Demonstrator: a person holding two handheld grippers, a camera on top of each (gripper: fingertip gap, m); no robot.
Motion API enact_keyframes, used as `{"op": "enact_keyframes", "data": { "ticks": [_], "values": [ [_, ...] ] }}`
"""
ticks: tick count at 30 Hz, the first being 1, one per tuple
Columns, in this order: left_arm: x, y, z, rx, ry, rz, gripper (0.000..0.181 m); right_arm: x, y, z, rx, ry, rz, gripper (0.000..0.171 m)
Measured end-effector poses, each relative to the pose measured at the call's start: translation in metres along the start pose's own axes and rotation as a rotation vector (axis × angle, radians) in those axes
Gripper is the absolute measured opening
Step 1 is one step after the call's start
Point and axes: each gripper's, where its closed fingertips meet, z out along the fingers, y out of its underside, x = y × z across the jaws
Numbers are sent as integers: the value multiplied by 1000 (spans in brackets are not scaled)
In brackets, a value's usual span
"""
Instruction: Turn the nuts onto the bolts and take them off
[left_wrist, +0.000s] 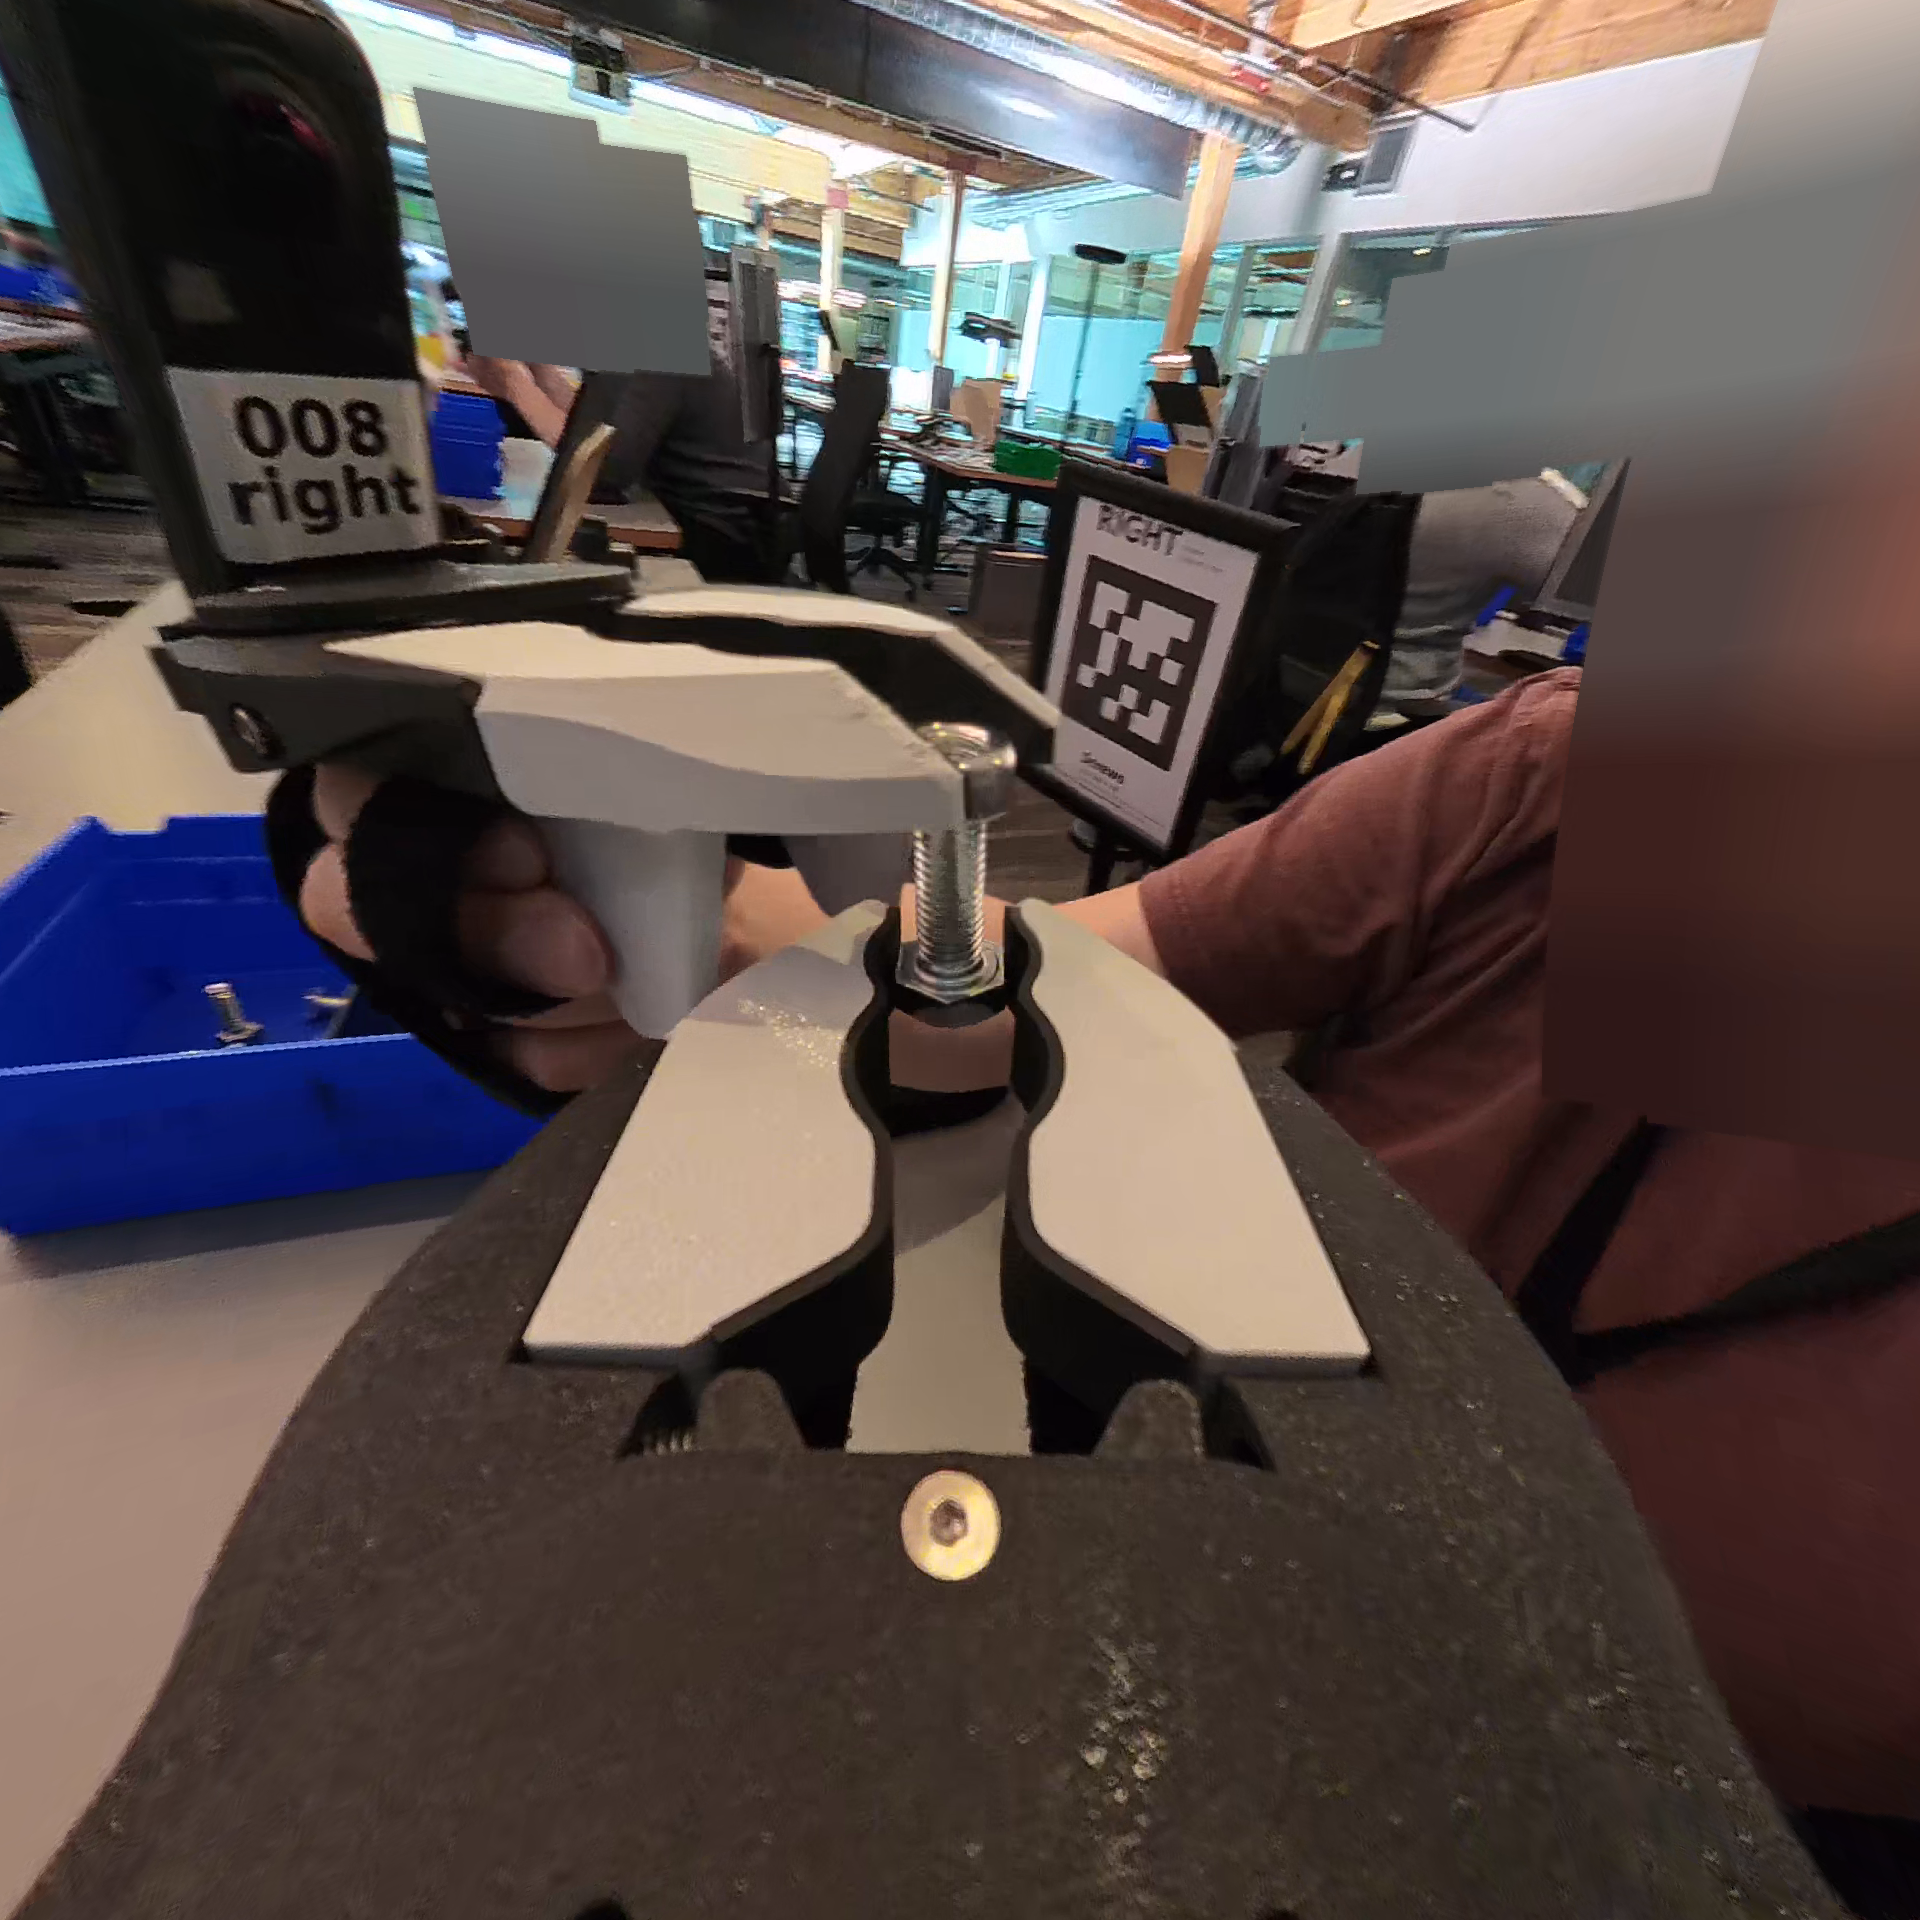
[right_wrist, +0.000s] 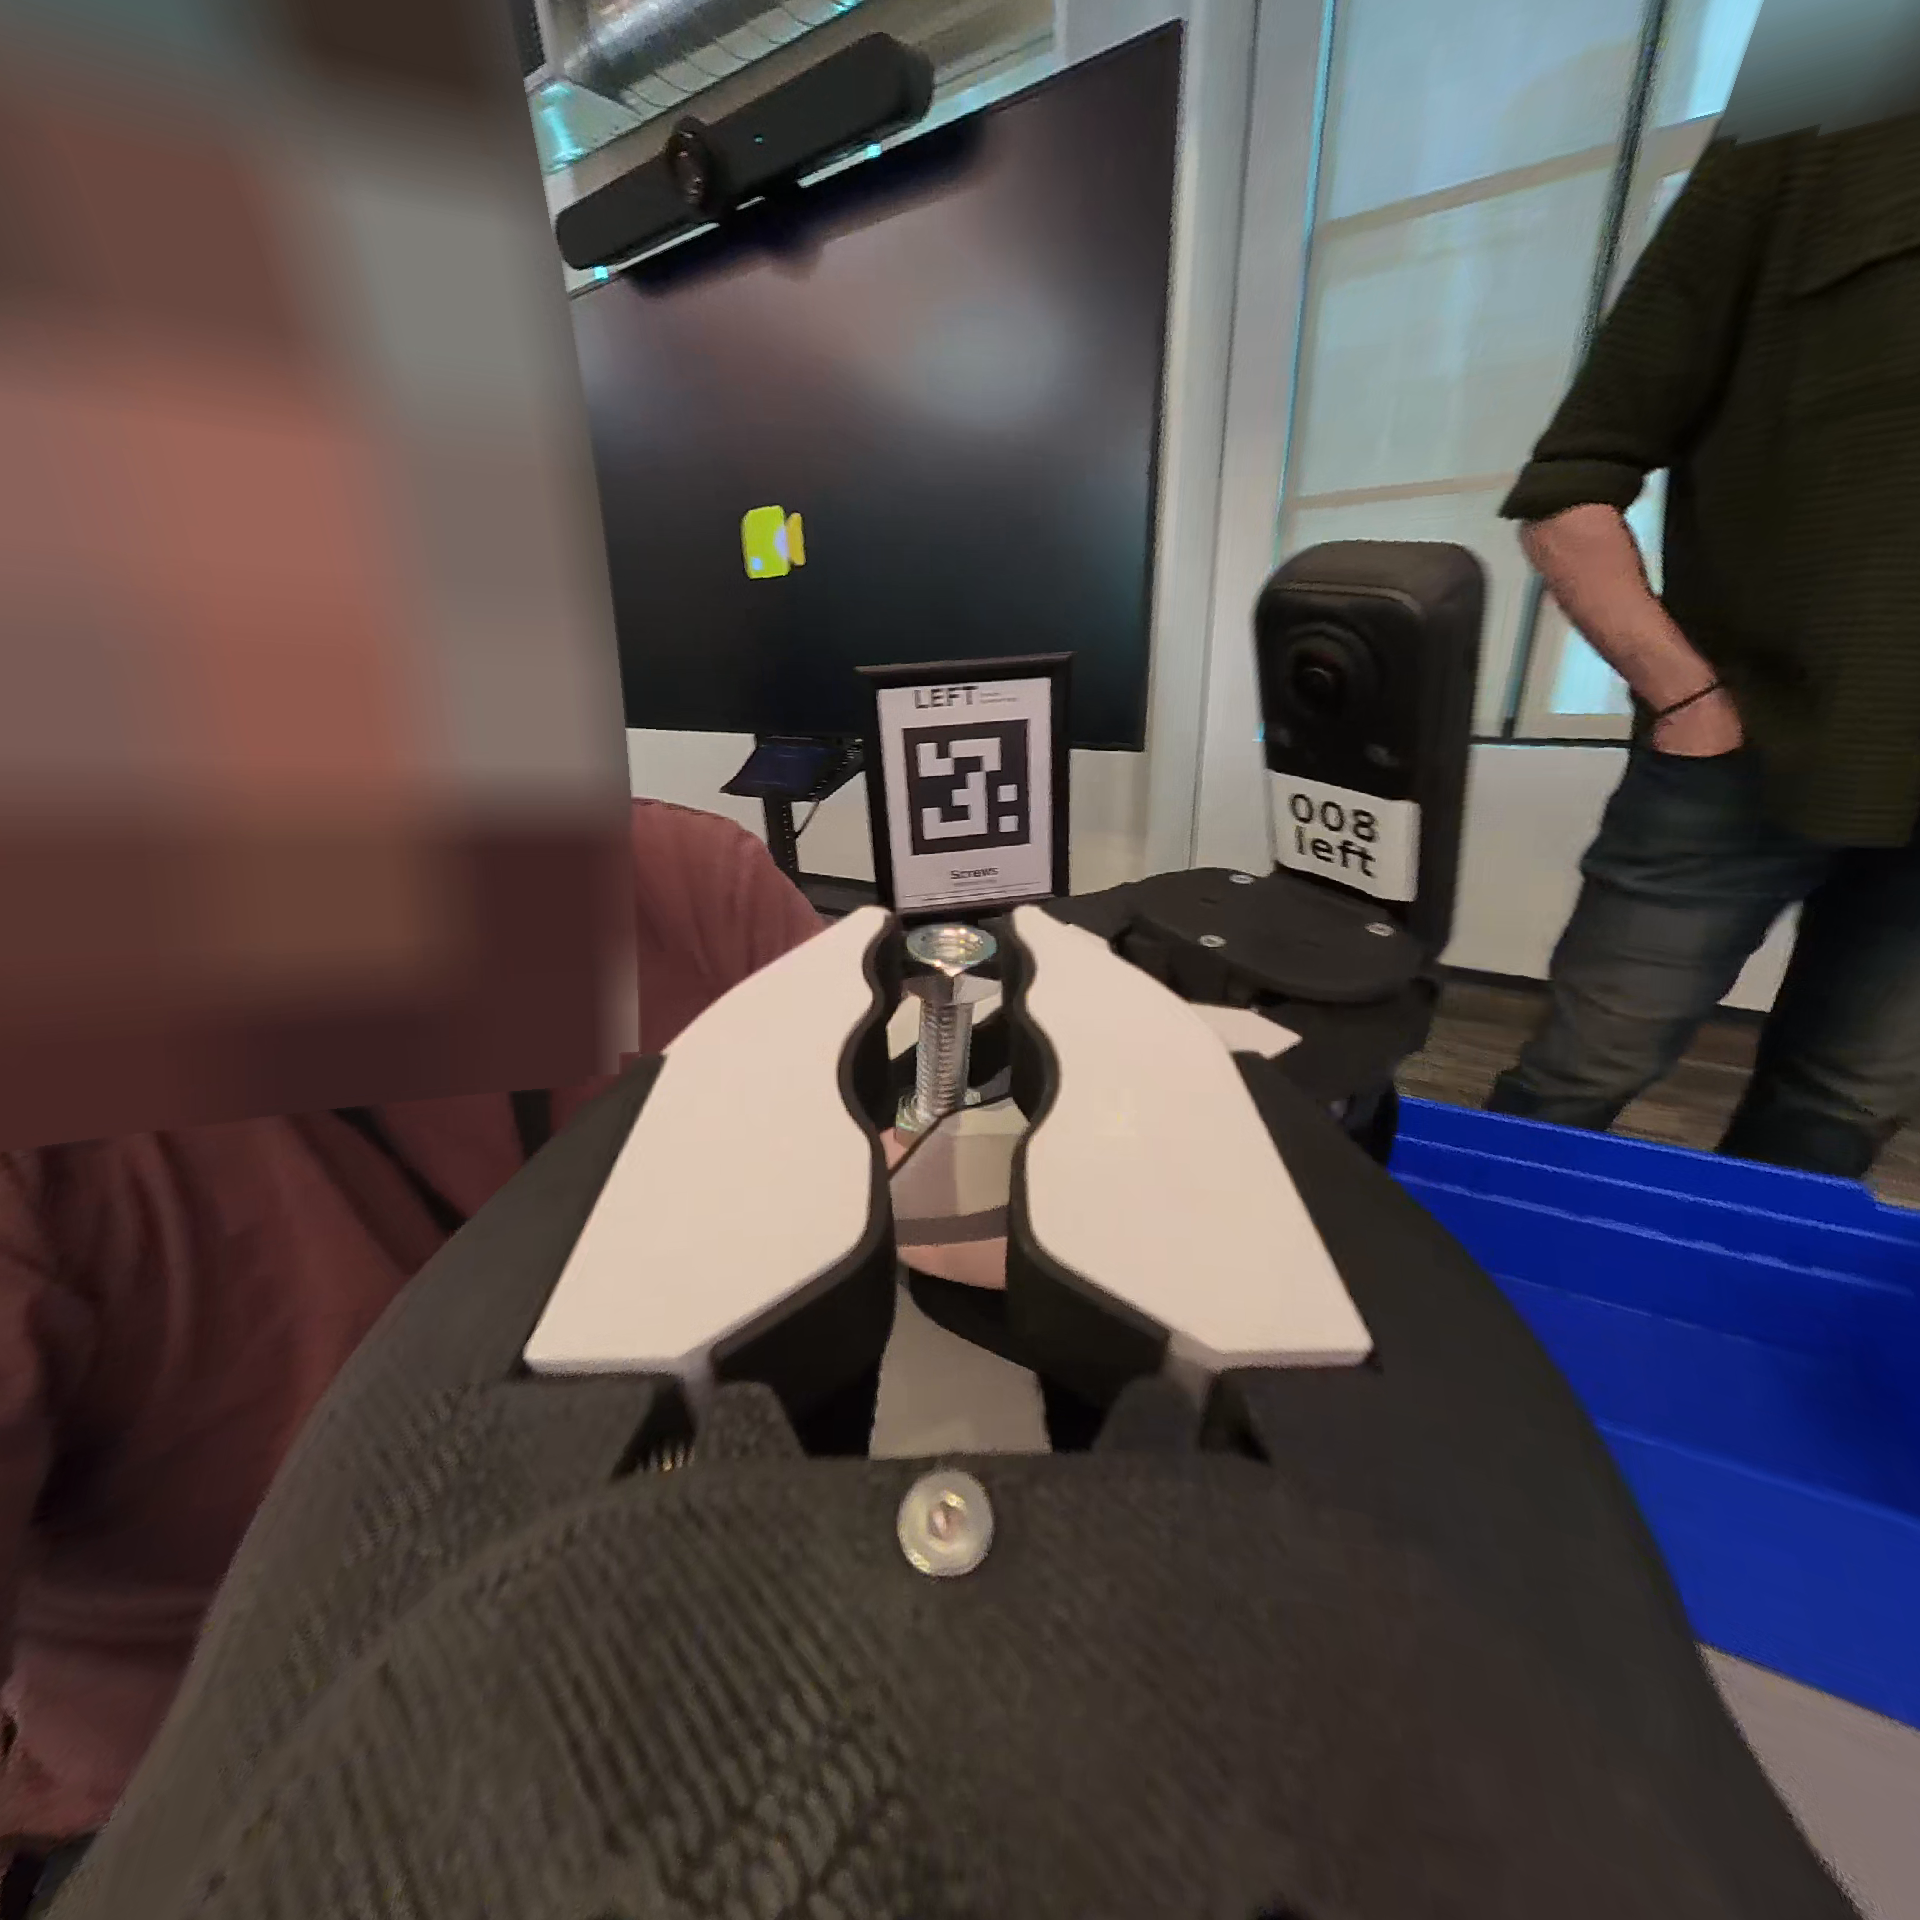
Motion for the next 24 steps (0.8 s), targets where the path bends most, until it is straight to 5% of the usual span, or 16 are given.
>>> {"op": "enact_keyframes", "data": {
  "ticks": [3, 8, 14, 15, 19, 24],
  "values": [
    [-14, -2, -5, -8, -119, 40, 18, 25, -7, -9, 21, 243, 4, 48],
    [-47, -8, -23, -13, -400, 108, 18, 43, -16, -34, 3, 727, -132, 48],
    [-71, -6, -35, -60, -621, 154, 18, 59, -1, -36, -231, 993, -178, 41],
    [-72, -6, -35, -63, -628, 157, 18, 60, 2, -34, -262, 999, -195, 22],
    [-67, -3, -33, -85, -589, 158, 18, 56, 7, -24, -288, 920, -202, 20],
    [-30, -1, -16, -62, -289, 113, 18, 24, 9, -4, -226, 500, -134, 20]
  ]
}}
